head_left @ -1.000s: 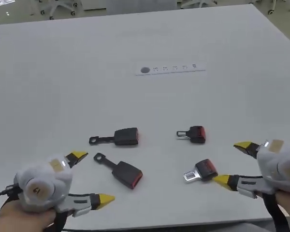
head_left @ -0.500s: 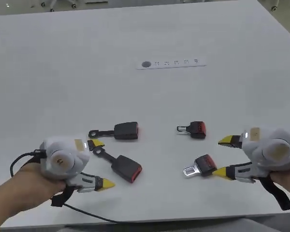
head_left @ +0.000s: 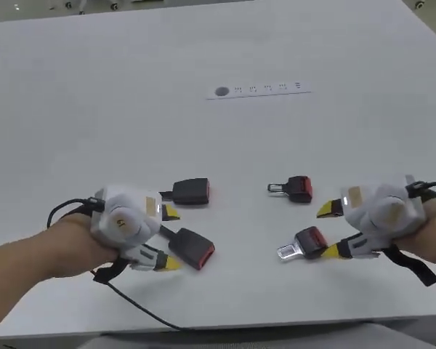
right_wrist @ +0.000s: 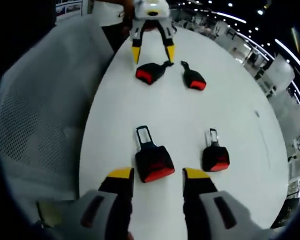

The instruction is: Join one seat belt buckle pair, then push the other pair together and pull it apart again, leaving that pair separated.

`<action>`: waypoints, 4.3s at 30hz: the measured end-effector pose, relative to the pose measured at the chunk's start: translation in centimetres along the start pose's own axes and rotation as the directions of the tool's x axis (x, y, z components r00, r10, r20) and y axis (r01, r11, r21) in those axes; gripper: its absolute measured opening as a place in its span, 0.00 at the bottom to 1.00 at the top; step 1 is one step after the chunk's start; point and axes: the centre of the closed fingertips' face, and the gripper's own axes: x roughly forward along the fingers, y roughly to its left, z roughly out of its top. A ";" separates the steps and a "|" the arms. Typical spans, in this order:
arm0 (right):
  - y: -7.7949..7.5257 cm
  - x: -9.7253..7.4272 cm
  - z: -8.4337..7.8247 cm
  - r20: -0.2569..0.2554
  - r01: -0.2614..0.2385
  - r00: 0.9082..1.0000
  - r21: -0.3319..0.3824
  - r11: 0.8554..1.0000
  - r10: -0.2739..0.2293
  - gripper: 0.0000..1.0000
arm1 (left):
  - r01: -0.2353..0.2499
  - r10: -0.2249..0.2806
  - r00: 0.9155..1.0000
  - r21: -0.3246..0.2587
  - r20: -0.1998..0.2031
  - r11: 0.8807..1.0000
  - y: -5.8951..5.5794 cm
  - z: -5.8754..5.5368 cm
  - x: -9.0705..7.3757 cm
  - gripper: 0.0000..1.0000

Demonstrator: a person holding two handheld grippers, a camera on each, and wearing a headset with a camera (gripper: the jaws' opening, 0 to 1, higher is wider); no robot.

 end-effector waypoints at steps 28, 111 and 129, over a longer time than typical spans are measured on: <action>-0.2 2.3 0.1 0.011 -0.087 0.996 0.022 0.996 0.087 0.33 | 0.057 -0.053 0.996 0.054 -0.075 0.997 0.5 -0.8 1.6 0.32; -1.1 7.4 10.7 0.147 -0.019 0.989 0.148 0.989 -0.003 0.30 | 0.141 -0.135 0.978 0.023 -0.161 0.990 0.4 -1.0 2.3 0.30; -1.5 8.3 12.1 0.195 -0.053 0.981 0.139 0.989 0.026 0.30 | 0.146 -0.139 0.975 0.025 -0.174 0.989 0.4 -1.1 2.3 0.30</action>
